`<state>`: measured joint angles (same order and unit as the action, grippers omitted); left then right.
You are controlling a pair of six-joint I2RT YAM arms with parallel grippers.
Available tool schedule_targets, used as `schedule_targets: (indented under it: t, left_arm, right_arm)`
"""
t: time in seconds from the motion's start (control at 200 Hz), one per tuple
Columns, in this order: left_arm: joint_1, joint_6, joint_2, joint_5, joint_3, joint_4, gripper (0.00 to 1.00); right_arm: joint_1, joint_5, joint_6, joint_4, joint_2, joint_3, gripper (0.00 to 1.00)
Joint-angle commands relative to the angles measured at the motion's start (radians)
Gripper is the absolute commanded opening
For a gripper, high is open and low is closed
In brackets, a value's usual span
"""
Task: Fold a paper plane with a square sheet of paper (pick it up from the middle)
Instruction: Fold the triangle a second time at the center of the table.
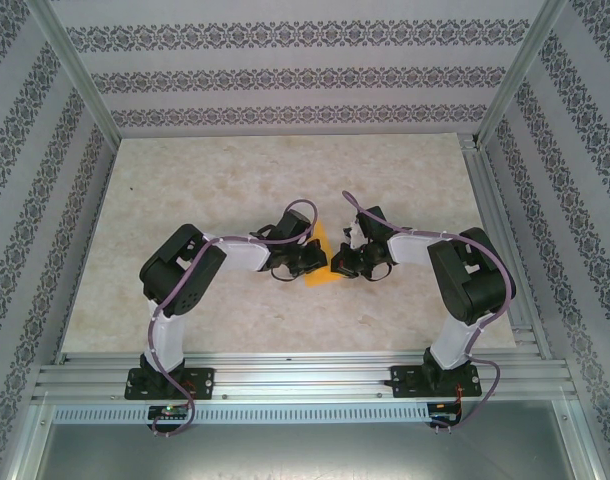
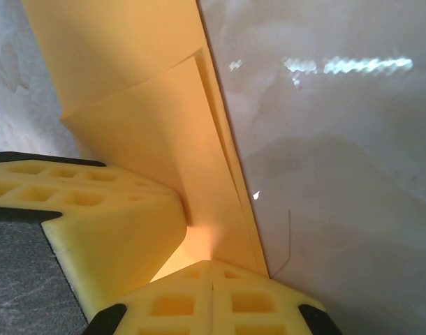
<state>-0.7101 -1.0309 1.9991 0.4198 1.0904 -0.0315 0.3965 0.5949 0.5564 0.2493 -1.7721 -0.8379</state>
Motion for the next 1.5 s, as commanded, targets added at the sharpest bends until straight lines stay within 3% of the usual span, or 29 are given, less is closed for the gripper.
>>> schedule_targets:
  t: [0.0, 0.505, 0.659, 0.959, 1.499]
  left_arm:
    - [-0.017, -0.011, 0.016, -0.077, -0.030, 0.011, 0.06]
    - [0.034, 0.055, 0.011, -0.299, 0.083, 0.328, 0.02]
    - [0.053, 0.086, 0.005, -0.315, 0.067, 0.298, 0.02]
    - [0.126, 0.131, -0.040, -0.242, -0.126, -0.016, 0.08]
    - [0.207, 0.187, -0.053, -0.222, -0.169, -0.047, 0.08]
  right_arm:
    - [-0.008, -0.110, 0.003, 0.053, -0.056, 0.023, 0.00]
    - [-0.001, -0.163, -0.035, 0.124, -0.050, 0.011, 0.00]
    - [-0.001, -0.159, -0.034, 0.118, -0.052, 0.014, 0.00]
    - [-0.014, -0.149, -0.035, 0.106, -0.055, 0.026, 0.00]
    - [-0.022, -0.144, -0.029, 0.109, -0.052, 0.028, 0.00]
